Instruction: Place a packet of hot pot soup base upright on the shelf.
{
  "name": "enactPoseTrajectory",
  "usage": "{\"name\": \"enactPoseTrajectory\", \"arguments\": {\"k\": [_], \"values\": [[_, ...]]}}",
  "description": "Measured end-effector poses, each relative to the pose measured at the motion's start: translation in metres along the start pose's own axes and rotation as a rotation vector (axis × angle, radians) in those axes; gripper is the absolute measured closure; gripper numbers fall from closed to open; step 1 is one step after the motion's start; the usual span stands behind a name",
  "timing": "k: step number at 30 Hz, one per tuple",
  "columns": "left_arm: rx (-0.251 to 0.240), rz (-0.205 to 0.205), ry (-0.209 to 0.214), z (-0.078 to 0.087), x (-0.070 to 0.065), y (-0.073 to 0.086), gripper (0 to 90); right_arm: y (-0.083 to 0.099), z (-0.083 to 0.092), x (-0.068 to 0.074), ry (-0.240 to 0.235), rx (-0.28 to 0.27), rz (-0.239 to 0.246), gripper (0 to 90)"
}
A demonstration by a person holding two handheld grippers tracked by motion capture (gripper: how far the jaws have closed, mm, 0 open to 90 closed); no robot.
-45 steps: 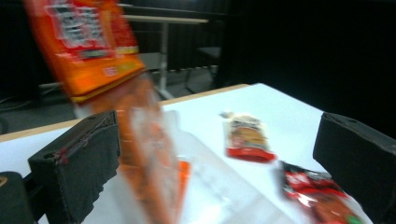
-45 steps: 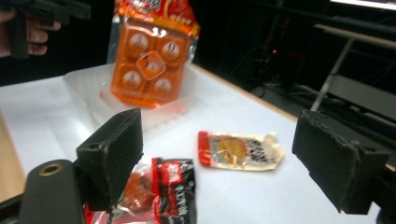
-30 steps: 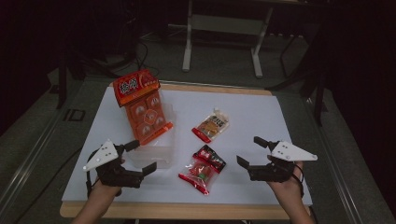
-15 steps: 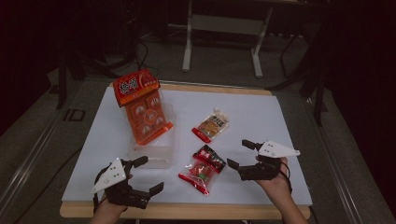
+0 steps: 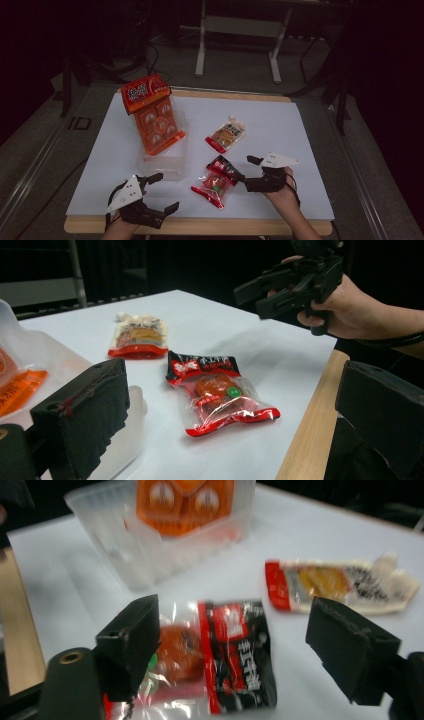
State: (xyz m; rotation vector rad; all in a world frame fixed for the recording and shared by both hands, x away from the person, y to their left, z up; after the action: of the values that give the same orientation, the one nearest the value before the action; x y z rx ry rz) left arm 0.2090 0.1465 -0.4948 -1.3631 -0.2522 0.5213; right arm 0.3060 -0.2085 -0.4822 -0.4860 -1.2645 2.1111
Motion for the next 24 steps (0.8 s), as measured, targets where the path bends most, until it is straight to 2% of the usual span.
{"name": "enactPoseTrajectory", "arguments": {"k": [2,3,5,10,14,17,20,24], "values": [[-0.012,-0.008,0.019,0.0,0.0,0.001,1.5,0.006,-0.007,-0.001,-0.011,0.048,-0.013,25.2],[-0.015,-0.012,0.023,0.0,-0.001,0.001,1.5,0.011,-0.012,-0.003,-0.024,0.078,-0.043,28.4],[-0.02,-0.017,0.031,-0.001,-0.001,0.002,1.5,0.016,-0.017,-0.005,-0.027,0.102,-0.048,30.9],[0.007,-0.016,0.027,-0.003,-0.001,0.004,1.5,0.023,-0.028,-0.01,-0.041,0.125,-0.058,30.4],[0.004,-0.015,0.028,-0.003,-0.001,0.004,1.5,0.028,-0.037,-0.012,-0.038,0.152,-0.061,30.0],[0.002,-0.01,0.026,-0.003,-0.001,0.004,1.5,0.032,-0.045,-0.014,-0.048,0.183,-0.061,29.8],[0.004,0.002,0.039,-0.003,0.0,0.006,1.5,0.036,-0.051,-0.014,-0.061,0.232,-0.092,29.9],[0.012,0.003,0.043,-0.005,0.0,0.008,1.5,0.041,-0.056,-0.013,-0.052,0.262,-0.057,33.5]]}}
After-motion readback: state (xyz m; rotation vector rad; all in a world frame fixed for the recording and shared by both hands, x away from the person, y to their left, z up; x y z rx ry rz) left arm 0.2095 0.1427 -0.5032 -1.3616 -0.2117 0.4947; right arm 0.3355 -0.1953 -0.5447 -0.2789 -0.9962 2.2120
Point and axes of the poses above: each handheld gripper's, and its own axes: z roughly backward along the jaws, y roughly out of its underside, x roughly to its left, the point moved 2 cm from there along -z, roughly forward along the jaws, and after that the axes turned 6 degrees about y, right-handed, at the moved point
